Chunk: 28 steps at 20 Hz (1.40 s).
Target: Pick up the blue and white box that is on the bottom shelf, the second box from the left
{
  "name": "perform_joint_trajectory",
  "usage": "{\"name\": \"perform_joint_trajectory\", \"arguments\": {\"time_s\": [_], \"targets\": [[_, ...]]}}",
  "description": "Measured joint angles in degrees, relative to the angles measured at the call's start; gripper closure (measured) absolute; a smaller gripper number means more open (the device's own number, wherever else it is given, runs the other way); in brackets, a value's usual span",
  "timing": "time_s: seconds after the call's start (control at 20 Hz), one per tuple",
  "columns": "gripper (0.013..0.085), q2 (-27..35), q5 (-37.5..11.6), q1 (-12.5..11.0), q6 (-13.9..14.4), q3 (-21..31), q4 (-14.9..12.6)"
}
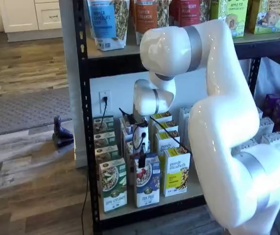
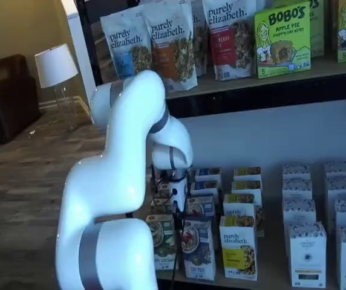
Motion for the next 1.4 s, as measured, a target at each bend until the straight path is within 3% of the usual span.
{"name": "perform_joint_trajectory", "arguments": {"time_s": [0.75,1.4], "targets": [[0.013,5.9,2.1,-1.3,1.5,-7.2,-3.3],[0.013,13.2,5.6,-0.3,5.9,-15.9,-7.4]]}}
